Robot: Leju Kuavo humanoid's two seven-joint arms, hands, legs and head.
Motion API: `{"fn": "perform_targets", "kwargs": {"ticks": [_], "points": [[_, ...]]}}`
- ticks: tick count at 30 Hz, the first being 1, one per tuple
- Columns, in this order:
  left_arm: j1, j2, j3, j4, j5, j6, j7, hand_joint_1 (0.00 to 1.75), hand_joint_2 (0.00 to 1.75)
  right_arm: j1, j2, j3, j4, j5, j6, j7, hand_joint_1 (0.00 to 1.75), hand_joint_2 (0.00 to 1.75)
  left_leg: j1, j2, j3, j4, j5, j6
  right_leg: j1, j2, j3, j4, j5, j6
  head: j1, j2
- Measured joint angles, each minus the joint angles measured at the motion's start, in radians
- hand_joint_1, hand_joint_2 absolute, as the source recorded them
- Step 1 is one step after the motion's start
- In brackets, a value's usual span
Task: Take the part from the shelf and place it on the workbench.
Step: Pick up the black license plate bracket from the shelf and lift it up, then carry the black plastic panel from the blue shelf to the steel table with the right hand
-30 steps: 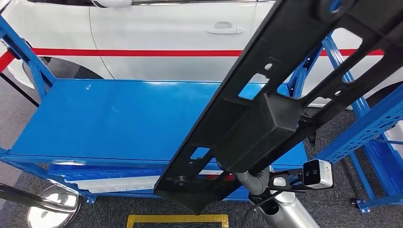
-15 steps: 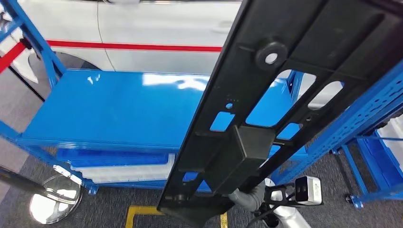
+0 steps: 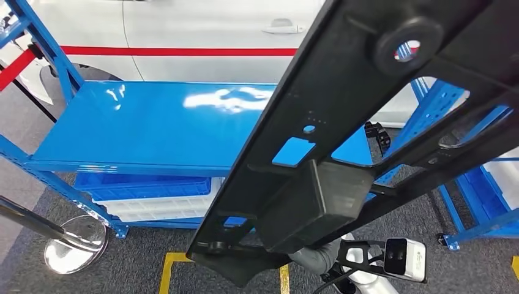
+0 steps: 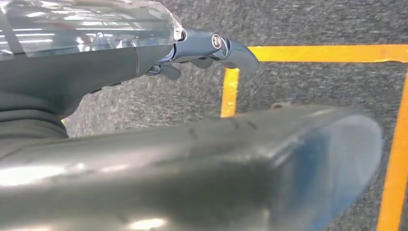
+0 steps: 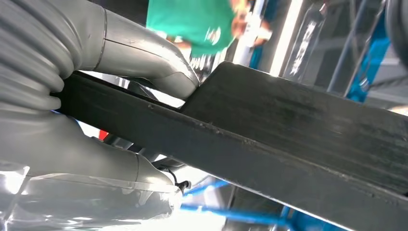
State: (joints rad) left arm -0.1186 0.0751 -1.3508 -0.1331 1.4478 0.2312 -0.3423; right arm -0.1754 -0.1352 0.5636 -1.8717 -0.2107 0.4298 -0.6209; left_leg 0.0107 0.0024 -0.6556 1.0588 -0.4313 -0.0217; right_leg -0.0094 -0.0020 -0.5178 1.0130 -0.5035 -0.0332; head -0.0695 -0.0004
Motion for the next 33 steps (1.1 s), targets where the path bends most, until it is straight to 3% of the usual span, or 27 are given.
{"fn": "perform_targets", "kwargs": {"ticks": [3,4,5,6,8,10,12,14,15,16,18,19,20,21,22,23,24,26,28,30,31,33], "points": [[0.002,0.000,0.000,0.000,0.000,0.000,-0.001,0.00,0.00,0.002,0.006,0.006,0.002,-0.009,0.019,0.001,1.75,1.75,0.002,0.000,-0.046,0.172,-0.138,-0.009,0.004,-0.002,-0.041,0.001,0.033,-0.013,0.000,0.000],[0.002,0.000,-0.001,0.000,-0.001,-0.001,-0.002,0.00,0.00,0.004,0.007,0.006,0.003,-0.014,0.021,0.001,1.75,1.75,0.002,0.000,-0.051,0.224,-0.155,-0.010,0.007,-0.002,-0.056,0.002,0.044,-0.013,0.000,0.000],[0.002,0.000,-0.003,0.000,-0.001,-0.002,-0.003,0.00,0.00,0.008,0.007,0.005,0.004,-0.019,0.020,0.002,1.75,1.75,0.002,0.000,-0.043,0.248,-0.148,-0.009,0.009,-0.003,-0.071,0.004,0.055,-0.013,0.000,0.000],[0.001,0.000,-0.005,0.000,-0.002,-0.003,-0.003,0.00,0.00,0.013,0.008,0.002,0.004,-0.022,0.016,0.002,1.75,1.75,0.002,0.000,-0.018,0.237,-0.124,-0.007,0.011,-0.003,-0.087,0.006,0.065,-0.012,0.000,0.000],[-0.001,0.001,-0.008,0.001,-0.002,-0.005,-0.004,0.00,0.00,0.032,0.009,-0.007,-0.003,-0.024,0.002,0.004,1.75,1.75,0.000,-0.001,0.079,0.122,-0.083,0.006,0.016,-0.003,-0.111,0.011,0.083,-0.009,0.000,0.000],[-0.004,0.003,-0.010,0.002,-0.002,-0.006,-0.005,0.00,0.00,0.051,0.009,-0.019,-0.015,-0.024,-0.007,0.004,1.75,1.75,-0.007,-0.002,0.177,-0.019,-0.091,0.019,0.018,-0.004,-0.122,0.012,0.100,-0.002,0.000,0.000],[-0.006,0.004,-0.014,0.002,-0.001,-0.004,-0.004,0.00,0.00,0.063,0.009,-0.027,-0.024,-0.023,-0.004,0.004,1.75,1.75,-0.014,-0.002,0.205,-0.078,-0.098,0.027,0.016,-0.005,-0.125,0.007,0.118,0.009,0.000,0.000],[-0.005,0.003,-0.018,0.003,0.000,-0.002,-0.003,0.00,0.00,0.076,0.008,-0.034,-0.026,-0.024,0.014,0.003,1.75,1.75,-0.012,0.002,0.191,-0.087,-0.077,0.037,0.012,-0.002,-0.132,0.009,0.117,0.021,0.000,0.000],[-0.004,0.002,-0.018,0.003,0.000,0.000,-0.002,0.00,0.00,0.081,0.007,-0.038,-0.025,-0.025,0.026,0.002,1.75,1.75,-0.010,0.005,0.181,-0.090,-0.063,0.045,0.011,-0.001,-0.141,0.028,0.088,0.026,0.000,0.000],[-0.004,0.001,-0.019,0.003,0.001,0.001,-0.001,0.00,0.00,0.085,0.006,-0.042,-0.022,-0.026,0.038,0.001,1.75,1.75,-0.007,0.007,0.168,-0.092,-0.050,0.051,0.009,0.001,-0.154,0.065,0.041,0.031,0.000,0.000],[-0.004,0.000,-0.020,0.003,0.001,0.004,-0.001,0.00,0.00,0.091,0.005,-0.048,-0.016,-0.027,0.051,0.000,1.75,1.75,-0.008,0.008,0.137,-0.091,-0.024,0.056,0.003,0.002,-0.181,0.186,-0.062,0.039,0.000,0.000],[-0.004,-0.001,-0.020,0.003,0.001,0.004,-0.001,0.00,0.00,0.094,0.005,-0.051,-0.013,-0.027,0.053,0.000,1.75,1.75,-0.008,0.009,0.120,-0.089,-0.012,0.054,0.001,0.002,-0.189,0.243,-0.084,0.043,0.000,0.000],[-0.003,-0.001,-0.020,0.003,0.001,0.004,-0.001,0.00,0.00,0.096,0.004,-0.053,-0.010,-0.027,0.056,-0.001,1.75,1.75,-0.008,0.009,0.102,-0.085,-0.001,0.053,-0.002,0.002,-0.186,0.281,-0.079,0.047,0.000,0.000],[-0.003,-0.002,-0.021,0.003,0.001,0.005,0.000,0.00,0.00,0.098,0.004,-0.055,-0.008,-0.028,0.059,-0.001,1.75,1.75,-0.007,0.009,0.083,-0.080,0.009,0.050,-0.004,0.002,-0.168,0.285,-0.054,0.050,0.000,0.000],[-0.002,-0.002,-0.021,0.003,0.001,0.007,0.001,0.00,0.00,0.099,0.004,-0.056,-0.005,-0.028,0.065,-0.001,1.75,1.75,-0.006,0.009,0.065,-0.073,0.017,0.047,-0.006,0.002,-0.134,0.254,-0.022,0.052,0.000,0.000],[-0.002,-0.003,-0.021,0.003,0.001,0.011,0.004,0.00,0.00,0.100,0.004,-0.058,-0.002,-0.026,0.073,-0.001,1.75,1.75,-0.005,0.009,0.049,-0.065,0.023,0.043,-0.008,0.001,-0.085,0.196,-0.002,0.052,0.000,0.000],[-0.002,-0.005,-0.021,0.003,0.002,0.017,0.010,0.00,0.00,0.101,0.004,-0.060,0.002,-0.023,0.084,-0.001,1.75,1.75,-0.005,0.009,0.035,-0.056,0.028,0.038,-0.007,0.001,-0.031,0.120,-0.003,0.051,0.000,0.000],[0.000,-0.007,-0.021,0.004,0.003,0.036,0.033,0.00,0.00,0.110,0.003,-0.068,0.010,-0.018,0.115,-0.002,1.75,1.75,-0.005,0.008,0.022,-0.046,0.037,0.027,-0.003,0.001,0.041,0.010,-0.035,0.042,0.000,0.000],[0.005,-0.009,-0.022,0.004,0.003,0.054,0.066,0.00,0.00,0.125,0.002,-0.080,0.019,-0.019,0.155,-0.003,1.75,1.75,-0.005,0.008,0.019,-0.046,0.049,0.014,0.001,0.001,0.051,-0.016,-0.042,0.028,0.000,0.000],[0.011,-0.010,-0.023,0.005,0.004,0.066,0.103,0.00,0.00,0.146,0.002,-0.102,0.024,-0.012,0.200,-0.003,1.75,1.75,-0.002,0.007,0.010,-0.032,0.035,0.003,-0.001,-0.001,0.043,-0.019,-0.028,0.014,0.000,0.000],[0.015,-0.010,-0.023,0.006,0.004,0.069,0.121,0.00,0.00,0.161,0.003,-0.118,0.025,0.000,0.222,-0.003,1.75,1.75,0.000,0.006,-0.002,-0.001,0.006,-0.002,-0.003,-0.003,0.039,-0.021,-0.020,0.007,0.000,0.000],[0.024,-0.011,-0.024,0.008,0.004,0.071,0.149,0.00,0.00,0.198,0.003,-0.155,0.024,0.038,0.257,-0.003,1.75,1.75,0.002,0.006,-0.041,0.114,-0.076,-0.009,-0.002,-0.007,0.027,-0.021,-0.009,0.000,0.000,0.000]]}}
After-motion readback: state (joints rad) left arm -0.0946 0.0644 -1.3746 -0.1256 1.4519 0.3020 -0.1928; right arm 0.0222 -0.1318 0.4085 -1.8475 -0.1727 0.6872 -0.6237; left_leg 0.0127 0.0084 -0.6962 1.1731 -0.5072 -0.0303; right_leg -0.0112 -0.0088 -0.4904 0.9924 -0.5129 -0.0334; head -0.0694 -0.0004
